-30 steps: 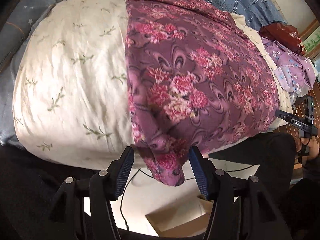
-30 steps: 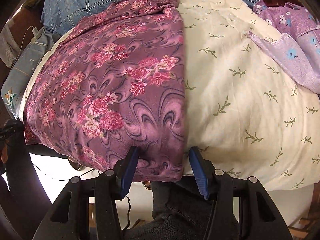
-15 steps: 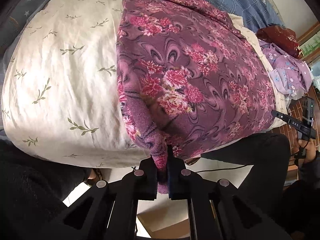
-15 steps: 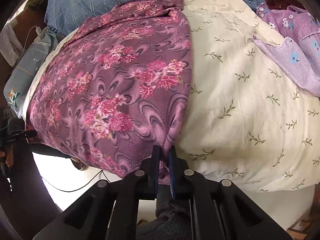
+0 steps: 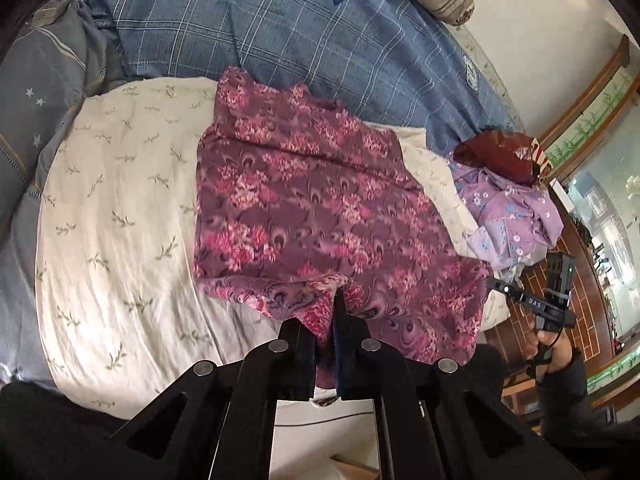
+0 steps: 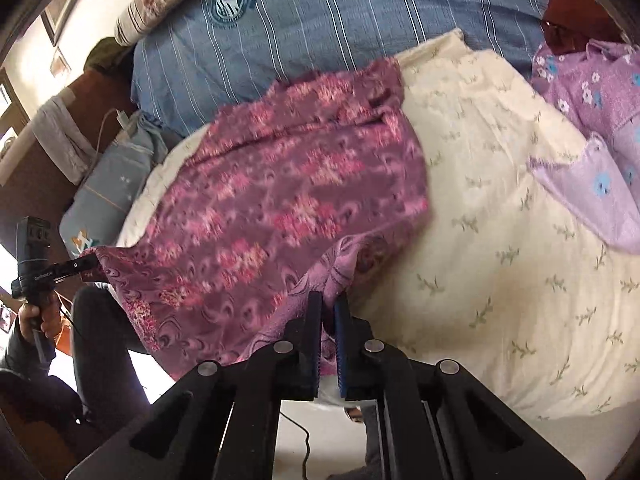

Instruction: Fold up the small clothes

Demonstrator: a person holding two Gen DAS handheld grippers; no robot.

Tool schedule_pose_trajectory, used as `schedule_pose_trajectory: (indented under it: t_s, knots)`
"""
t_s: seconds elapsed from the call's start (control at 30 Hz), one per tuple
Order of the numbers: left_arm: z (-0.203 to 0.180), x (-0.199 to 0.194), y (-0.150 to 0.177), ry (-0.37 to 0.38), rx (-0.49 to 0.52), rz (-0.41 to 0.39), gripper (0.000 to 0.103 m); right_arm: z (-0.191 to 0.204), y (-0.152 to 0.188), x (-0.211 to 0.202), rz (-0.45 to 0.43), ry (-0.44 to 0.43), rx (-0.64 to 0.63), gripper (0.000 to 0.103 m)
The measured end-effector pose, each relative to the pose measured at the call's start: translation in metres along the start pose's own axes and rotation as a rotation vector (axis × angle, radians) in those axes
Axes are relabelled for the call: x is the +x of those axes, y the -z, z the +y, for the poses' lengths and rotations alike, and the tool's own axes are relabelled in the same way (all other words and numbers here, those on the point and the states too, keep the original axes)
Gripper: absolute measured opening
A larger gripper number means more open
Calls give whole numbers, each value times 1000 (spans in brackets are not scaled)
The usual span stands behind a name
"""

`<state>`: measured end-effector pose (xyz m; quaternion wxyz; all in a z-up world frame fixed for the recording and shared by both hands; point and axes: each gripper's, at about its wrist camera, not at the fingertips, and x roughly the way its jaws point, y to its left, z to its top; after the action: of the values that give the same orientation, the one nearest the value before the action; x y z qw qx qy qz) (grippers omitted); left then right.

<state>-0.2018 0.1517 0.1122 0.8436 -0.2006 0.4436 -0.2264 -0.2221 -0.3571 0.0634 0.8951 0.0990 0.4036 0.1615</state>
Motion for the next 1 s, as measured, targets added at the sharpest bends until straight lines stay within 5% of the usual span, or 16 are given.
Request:
schedule_pose_trajectory:
  t_s: [0.47,1.0]
  knots:
    - [16,44,-81,-39,-58,-100,4,-18,-87,22,-118,28,50,4]
    - [44,130,-185,-79,-129,-139,4,-44,-176,86,-113,75,112,4]
